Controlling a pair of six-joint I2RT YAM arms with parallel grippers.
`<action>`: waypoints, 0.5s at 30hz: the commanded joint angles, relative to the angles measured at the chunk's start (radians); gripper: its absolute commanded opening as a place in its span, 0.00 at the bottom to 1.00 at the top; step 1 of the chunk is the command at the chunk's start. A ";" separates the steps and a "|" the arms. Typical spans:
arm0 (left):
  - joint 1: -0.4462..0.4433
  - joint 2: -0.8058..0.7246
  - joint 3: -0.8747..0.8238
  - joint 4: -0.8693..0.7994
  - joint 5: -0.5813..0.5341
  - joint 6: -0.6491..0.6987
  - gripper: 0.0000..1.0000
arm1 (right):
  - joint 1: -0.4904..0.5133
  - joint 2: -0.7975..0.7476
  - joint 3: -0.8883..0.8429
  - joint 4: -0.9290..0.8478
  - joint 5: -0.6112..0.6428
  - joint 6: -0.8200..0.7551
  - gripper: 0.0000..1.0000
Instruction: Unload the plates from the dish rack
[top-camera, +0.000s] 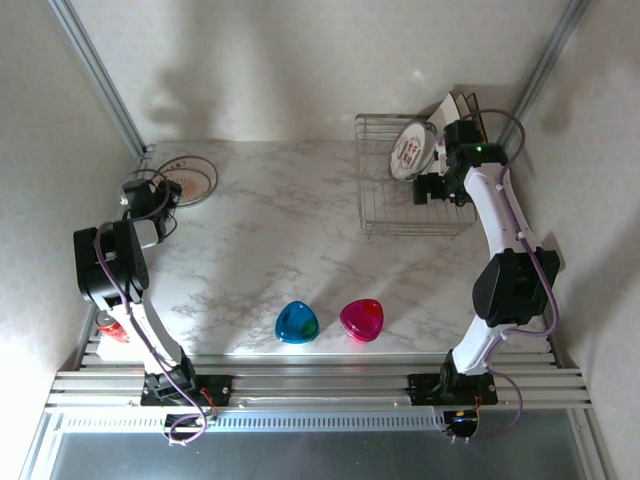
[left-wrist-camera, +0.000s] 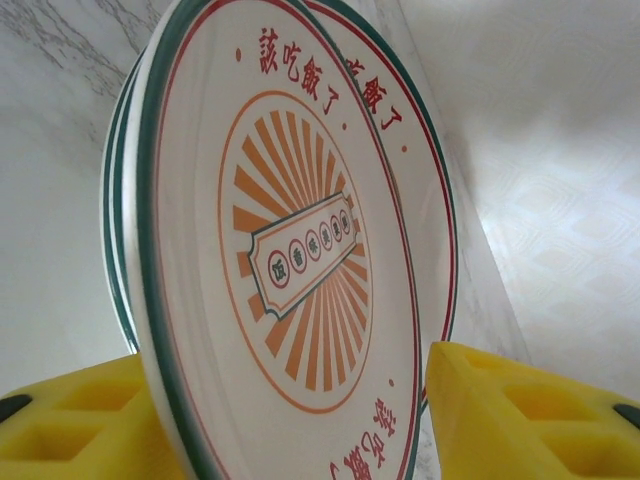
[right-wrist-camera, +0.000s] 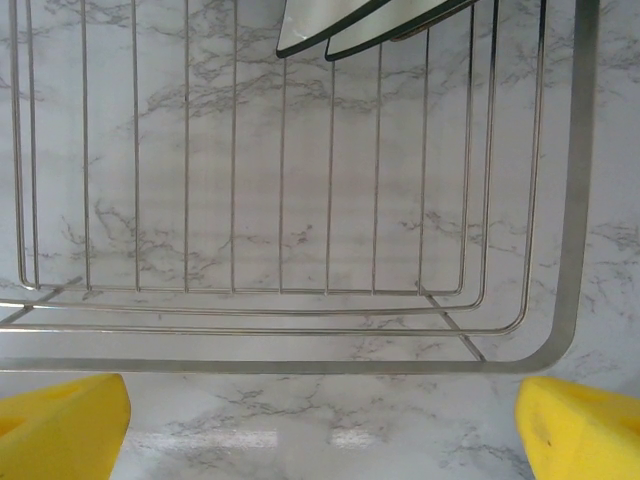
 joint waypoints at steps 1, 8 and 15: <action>0.009 -0.030 0.017 -0.058 -0.013 0.064 0.58 | 0.006 -0.033 -0.018 0.007 -0.011 -0.014 0.99; 0.009 0.004 0.069 -0.144 0.001 0.129 0.59 | 0.006 -0.036 -0.019 0.011 -0.015 -0.013 0.99; 0.007 0.041 0.172 -0.295 -0.013 0.247 0.59 | 0.007 -0.032 -0.016 0.015 -0.019 -0.013 0.99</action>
